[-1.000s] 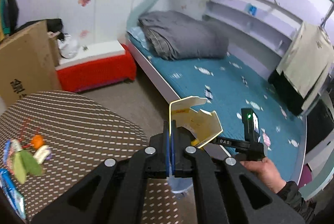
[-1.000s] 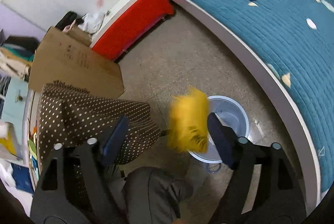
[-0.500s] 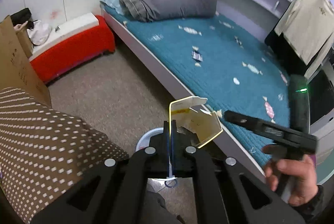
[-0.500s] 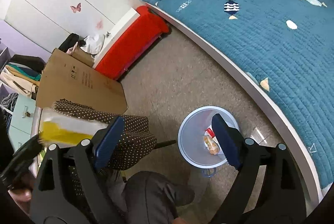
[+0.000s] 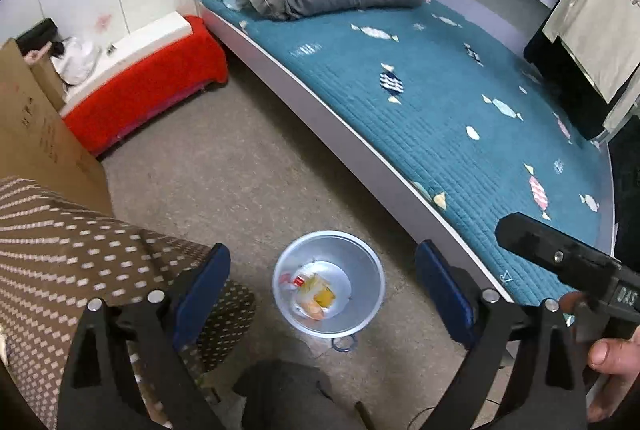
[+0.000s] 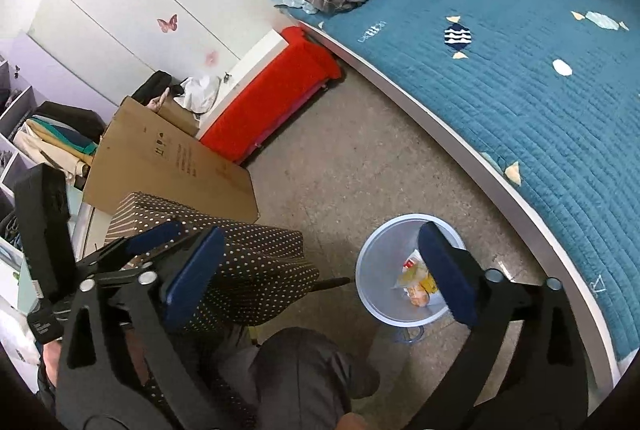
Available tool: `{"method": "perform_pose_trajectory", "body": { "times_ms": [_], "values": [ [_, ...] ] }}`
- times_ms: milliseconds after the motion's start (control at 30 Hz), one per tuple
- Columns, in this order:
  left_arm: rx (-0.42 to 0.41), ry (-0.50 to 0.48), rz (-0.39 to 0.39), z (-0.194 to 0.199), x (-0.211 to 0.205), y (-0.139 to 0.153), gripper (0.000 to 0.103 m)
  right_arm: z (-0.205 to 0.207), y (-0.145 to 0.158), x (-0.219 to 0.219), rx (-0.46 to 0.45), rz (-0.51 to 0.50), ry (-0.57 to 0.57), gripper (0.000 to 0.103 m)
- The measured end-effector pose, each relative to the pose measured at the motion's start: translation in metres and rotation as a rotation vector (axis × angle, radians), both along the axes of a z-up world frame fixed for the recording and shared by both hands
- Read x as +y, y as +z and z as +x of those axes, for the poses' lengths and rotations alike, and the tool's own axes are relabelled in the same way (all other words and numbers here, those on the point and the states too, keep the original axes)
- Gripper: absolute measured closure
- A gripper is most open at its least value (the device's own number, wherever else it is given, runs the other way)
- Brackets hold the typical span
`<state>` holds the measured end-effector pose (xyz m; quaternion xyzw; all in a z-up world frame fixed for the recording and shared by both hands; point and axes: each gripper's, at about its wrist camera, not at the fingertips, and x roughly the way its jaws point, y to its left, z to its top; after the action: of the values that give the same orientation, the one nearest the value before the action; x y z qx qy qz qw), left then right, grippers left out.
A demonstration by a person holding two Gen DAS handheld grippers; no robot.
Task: Collect trash
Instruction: 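Carry both items to the wastebasket and release them inside, then return to the table and grasp the teal tube with the left gripper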
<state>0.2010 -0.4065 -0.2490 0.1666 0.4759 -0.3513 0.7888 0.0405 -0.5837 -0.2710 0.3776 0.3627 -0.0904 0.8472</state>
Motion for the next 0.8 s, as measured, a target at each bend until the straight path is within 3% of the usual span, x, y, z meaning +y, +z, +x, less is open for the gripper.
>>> {"method": "perform_pose_trajectory", "body": {
  "times_ms": [333, 500, 800],
  "values": [
    [-0.125, 0.069, -0.063, -0.033, 0.056, 0.064, 0.009, -0.001, 0.041, 0.039, -0.076, -0.049, 0.010, 0.006],
    [-0.176, 0.076, -0.127, -0.054, 0.088, 0.092, 0.009, 0.003, 0.075, 0.070, -0.134, -0.084, 0.071, 0.006],
    [-0.241, 0.176, -0.219, -0.070, 0.159, 0.135, 0.009, 0.012, 0.125, 0.127, -0.206, -0.159, 0.189, 0.006]
  ]
}}
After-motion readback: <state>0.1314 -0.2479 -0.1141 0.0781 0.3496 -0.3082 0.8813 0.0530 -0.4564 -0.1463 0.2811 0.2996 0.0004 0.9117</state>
